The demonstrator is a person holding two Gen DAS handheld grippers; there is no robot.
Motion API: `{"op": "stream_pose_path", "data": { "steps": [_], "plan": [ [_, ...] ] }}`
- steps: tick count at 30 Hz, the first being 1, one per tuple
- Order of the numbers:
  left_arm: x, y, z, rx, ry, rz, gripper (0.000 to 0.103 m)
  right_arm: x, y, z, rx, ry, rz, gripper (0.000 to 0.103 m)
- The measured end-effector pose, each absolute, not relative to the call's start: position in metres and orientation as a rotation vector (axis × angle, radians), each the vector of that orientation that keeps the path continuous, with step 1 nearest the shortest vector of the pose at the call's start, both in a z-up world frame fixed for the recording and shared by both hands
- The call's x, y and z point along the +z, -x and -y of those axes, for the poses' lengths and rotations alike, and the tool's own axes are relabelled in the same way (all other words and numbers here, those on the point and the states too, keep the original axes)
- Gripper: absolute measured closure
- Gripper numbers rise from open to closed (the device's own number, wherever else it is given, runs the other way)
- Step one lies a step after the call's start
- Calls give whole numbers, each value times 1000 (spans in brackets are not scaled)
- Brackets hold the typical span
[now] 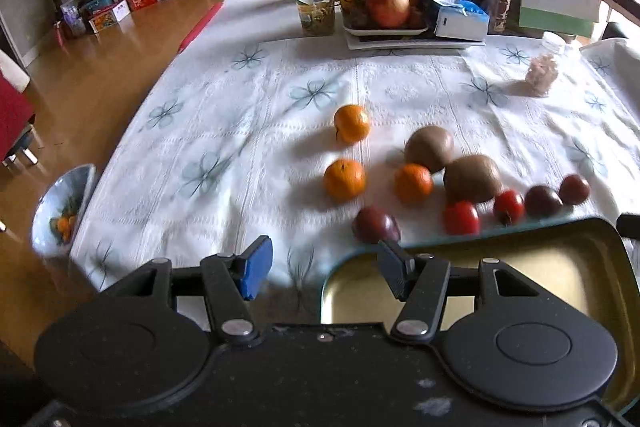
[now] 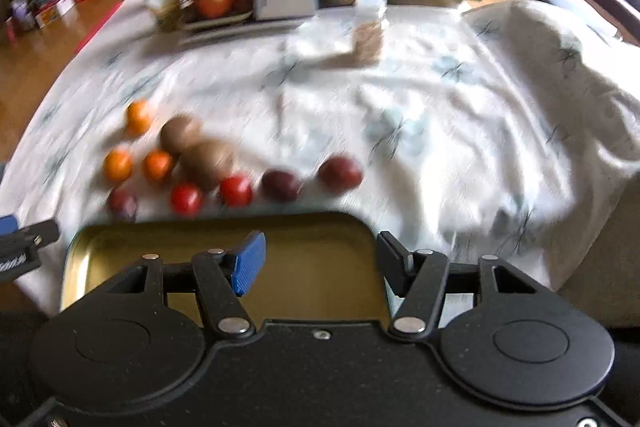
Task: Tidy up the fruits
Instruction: 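Grasp a mandarin with the left tool while the right tool grasps a dark red plum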
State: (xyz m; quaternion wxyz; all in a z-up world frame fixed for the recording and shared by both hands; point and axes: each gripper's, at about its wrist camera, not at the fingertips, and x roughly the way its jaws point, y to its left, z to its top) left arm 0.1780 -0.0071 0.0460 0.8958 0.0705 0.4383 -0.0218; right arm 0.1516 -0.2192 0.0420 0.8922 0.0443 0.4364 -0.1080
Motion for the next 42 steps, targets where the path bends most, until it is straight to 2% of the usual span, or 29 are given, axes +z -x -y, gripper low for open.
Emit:
{"op": "stream_pose_path", "data": {
  "steps": [8,15,25,38,42],
  "plan": [
    [39,-243,13,-55,-141,-940,42,41,-209,242,-274,-96,-921,39],
    [25,-288,7,-35,-95,-977,42,23,-247,260,-279,-200,-1039,39],
    [1,-297,2,-24,-77,-1016,42,-14,-258,272,-315,-274,-1130,39],
    [-13,-305,0,-51,-35,-1054,41,-33,-267,261,-302,-252,-1158,40],
    [-14,-307,1,-52,-25,-1050,40,-35,-267,256,-279,-241,-1162,50]
  ]
}}
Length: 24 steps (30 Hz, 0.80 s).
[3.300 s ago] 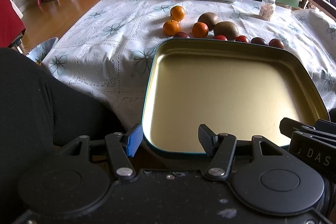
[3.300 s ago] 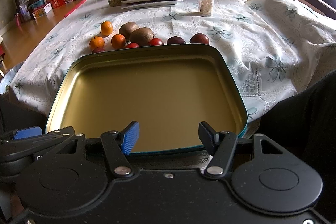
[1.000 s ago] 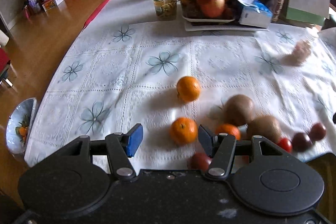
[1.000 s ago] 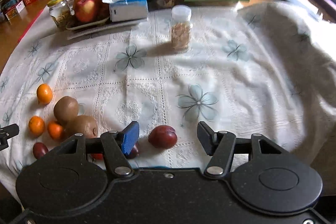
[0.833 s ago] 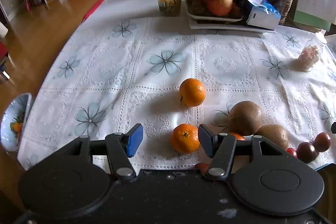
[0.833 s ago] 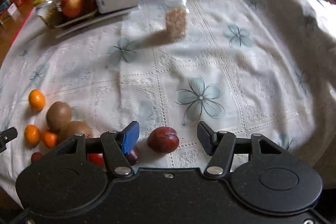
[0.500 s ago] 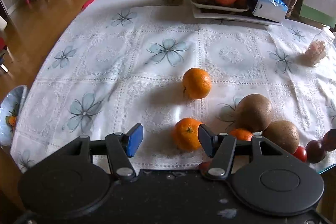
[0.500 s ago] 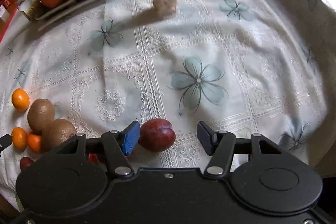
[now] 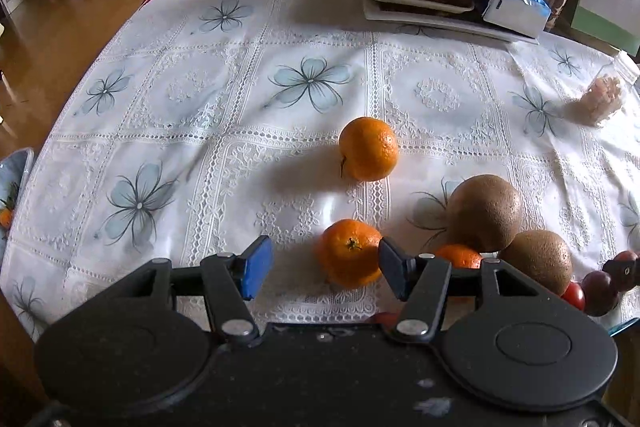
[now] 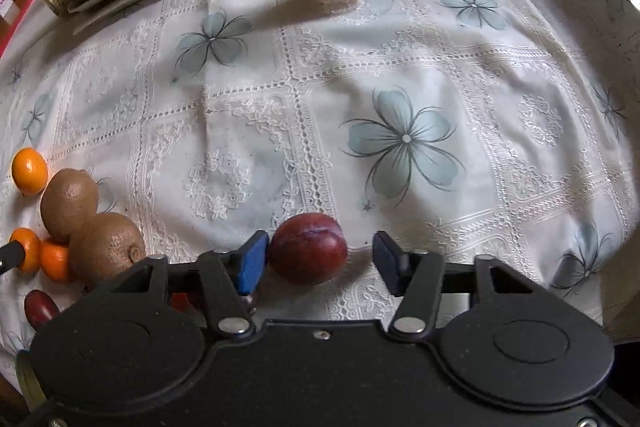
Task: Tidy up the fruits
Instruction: 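Grasp a mandarin with the left tool while the right tool grasps a dark red plum, then carry the mandarin with the left tool while the right tool carries the plum over the tray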
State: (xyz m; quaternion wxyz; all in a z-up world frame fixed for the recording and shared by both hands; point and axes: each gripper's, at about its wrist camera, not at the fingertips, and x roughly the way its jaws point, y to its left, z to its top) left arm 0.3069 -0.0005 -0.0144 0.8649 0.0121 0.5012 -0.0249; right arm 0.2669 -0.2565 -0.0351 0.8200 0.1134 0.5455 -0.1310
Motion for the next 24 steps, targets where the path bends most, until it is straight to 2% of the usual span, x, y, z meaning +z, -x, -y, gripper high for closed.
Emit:
{"op": "stream_pose_path", "data": {
  "steps": [3,10,12,14,24],
  "plan": [
    [-17,-307,4,-57,-32,-1051,41,-35,-267,254,-272,-232,-1164,53],
    [-28,-309,12,-61,-78,-1070,41,-34,-267,258,-277,-263,-1166,53],
    [-30,-310,12,-66,-63,-1067,47,-33,-267,260,-287,-277,-1166,53],
    [-31,-311,11,-95,-36,-1069,59,-32,-266,263,-299,-287,-1159,53],
    [-18,-309,5,-69,18,-1043,62,-23,-264,267,-334,-279,-1107,55]
  ]
}}
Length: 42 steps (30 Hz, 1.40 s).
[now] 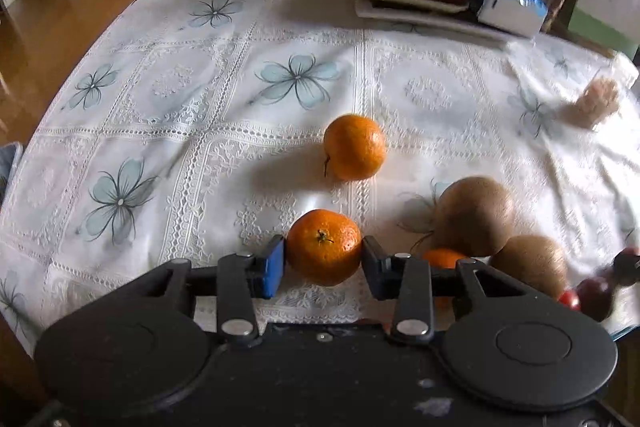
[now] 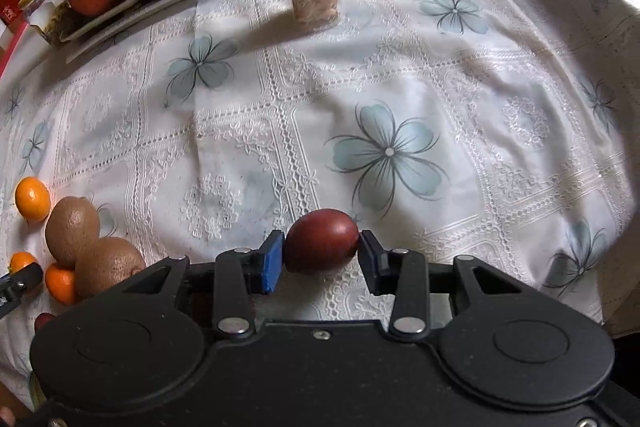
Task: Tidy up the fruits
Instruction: 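Carry the mandarin with the left tool while the right tool carries the plum over the tray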
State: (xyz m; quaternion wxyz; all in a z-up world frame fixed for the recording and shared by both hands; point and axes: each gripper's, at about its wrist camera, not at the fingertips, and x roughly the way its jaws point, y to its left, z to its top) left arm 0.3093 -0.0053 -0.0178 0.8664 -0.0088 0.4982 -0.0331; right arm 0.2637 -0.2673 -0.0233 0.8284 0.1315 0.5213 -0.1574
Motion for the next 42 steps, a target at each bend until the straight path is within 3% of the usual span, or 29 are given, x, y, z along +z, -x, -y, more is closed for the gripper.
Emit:
{"op": "stream_pose_path", "data": {
  "steps": [18,42],
  "plan": [
    [30,-250,2,-88,20,-926,62,19,-226,253,-275,-243,-936,55],
    [18,-60,5,-117,17,-883,62,19,-38,186,-227,-172,-820,55]
  ]
}}
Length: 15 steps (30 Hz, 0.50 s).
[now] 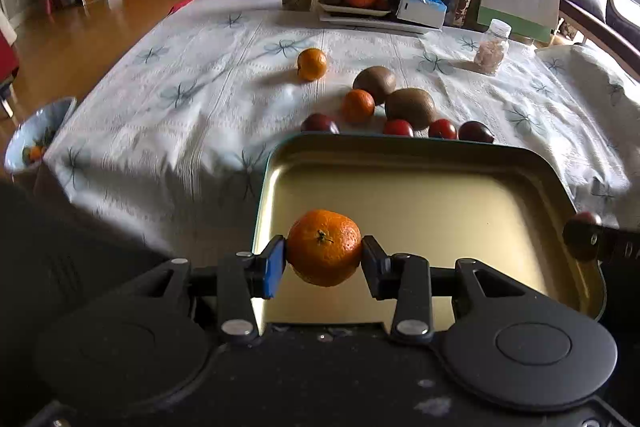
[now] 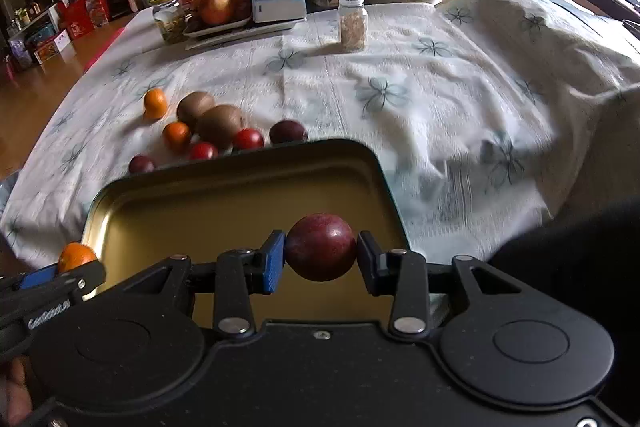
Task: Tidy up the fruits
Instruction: 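Carry the mandarin with the left tool while the right tool carries the plum over the tray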
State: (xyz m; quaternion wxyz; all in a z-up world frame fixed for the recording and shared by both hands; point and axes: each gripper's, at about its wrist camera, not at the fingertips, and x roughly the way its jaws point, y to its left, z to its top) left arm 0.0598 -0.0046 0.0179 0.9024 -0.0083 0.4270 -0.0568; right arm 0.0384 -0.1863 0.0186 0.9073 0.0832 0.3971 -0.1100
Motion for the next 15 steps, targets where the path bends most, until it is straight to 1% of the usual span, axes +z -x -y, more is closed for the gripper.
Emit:
{"op": "stream_pose_path", "data": {
  "steps": [7,15],
  "plan": [
    [17,-40,6,-97,14,-874,62,15,-10,182,-227,-208,-817,55],
    [15,-25,12,-109,-19,-858,62,15,1,177,-205,-205,-798,55]
  ]
}}
